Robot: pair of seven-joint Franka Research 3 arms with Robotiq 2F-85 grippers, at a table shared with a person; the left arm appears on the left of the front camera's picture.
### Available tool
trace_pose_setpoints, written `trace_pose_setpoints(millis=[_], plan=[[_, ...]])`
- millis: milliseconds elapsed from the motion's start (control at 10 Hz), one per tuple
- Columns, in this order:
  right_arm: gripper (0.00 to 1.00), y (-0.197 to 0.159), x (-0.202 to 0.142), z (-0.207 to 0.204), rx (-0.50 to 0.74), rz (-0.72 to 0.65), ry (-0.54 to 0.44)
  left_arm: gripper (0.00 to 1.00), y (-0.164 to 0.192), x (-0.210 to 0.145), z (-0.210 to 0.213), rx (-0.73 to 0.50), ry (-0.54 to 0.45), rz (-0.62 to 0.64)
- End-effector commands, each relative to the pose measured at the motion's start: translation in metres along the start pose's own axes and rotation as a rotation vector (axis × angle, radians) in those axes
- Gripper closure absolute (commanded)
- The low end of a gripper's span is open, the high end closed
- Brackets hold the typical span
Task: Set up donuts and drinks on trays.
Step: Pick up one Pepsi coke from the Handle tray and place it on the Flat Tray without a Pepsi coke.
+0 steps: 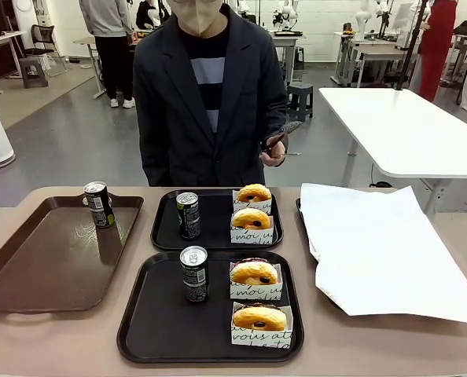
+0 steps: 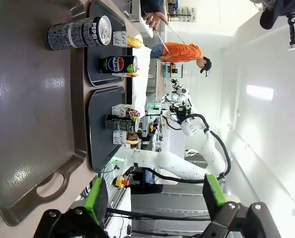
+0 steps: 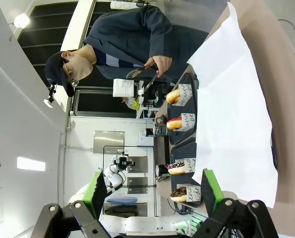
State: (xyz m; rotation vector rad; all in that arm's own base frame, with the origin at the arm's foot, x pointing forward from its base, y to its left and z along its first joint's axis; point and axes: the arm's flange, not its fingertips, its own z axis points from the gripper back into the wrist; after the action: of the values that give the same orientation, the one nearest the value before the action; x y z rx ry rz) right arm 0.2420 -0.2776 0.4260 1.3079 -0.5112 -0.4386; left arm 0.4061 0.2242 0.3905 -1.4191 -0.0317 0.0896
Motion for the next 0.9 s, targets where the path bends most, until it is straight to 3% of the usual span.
trace_pose_setpoints(millis=[0,800], plan=[[0.0,0.0008,0.0,-0.0001,0.007,0.012,0.002,0.0,-0.002,-0.0008,0.001,-0.017,-0.013,0.006],[0.0,0.0008,0.0,-0.0001,0.007,0.012,0.002,0.0,-0.002,-0.0008,0.001,-0.017,-0.013,0.006]])
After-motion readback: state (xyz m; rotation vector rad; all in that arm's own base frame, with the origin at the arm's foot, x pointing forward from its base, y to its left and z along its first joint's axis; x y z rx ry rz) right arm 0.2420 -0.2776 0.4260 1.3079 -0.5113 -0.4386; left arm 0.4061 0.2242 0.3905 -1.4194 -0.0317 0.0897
